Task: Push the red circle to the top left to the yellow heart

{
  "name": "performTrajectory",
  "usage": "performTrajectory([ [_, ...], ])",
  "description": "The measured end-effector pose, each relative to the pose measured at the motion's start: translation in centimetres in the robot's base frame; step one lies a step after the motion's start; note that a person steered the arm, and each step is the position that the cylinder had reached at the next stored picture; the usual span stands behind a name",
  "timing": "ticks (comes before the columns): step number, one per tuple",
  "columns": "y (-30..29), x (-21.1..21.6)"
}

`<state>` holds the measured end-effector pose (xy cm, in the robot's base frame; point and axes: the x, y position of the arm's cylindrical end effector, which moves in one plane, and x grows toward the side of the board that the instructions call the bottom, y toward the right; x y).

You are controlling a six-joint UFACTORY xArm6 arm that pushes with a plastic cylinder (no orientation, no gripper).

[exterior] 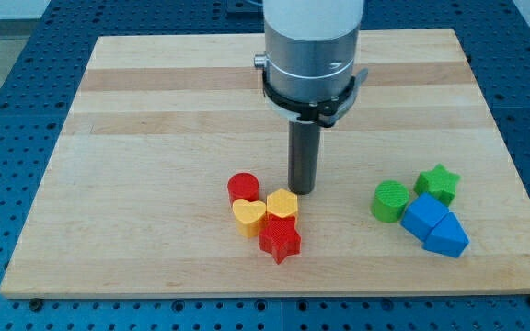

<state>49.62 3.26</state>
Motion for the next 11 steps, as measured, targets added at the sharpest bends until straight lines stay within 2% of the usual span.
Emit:
performTrajectory([
  [2, 1.3, 0.9],
  [6, 2.3, 6.9],
  [8, 2.3, 7.2],
  [11, 2.1, 11.2],
])
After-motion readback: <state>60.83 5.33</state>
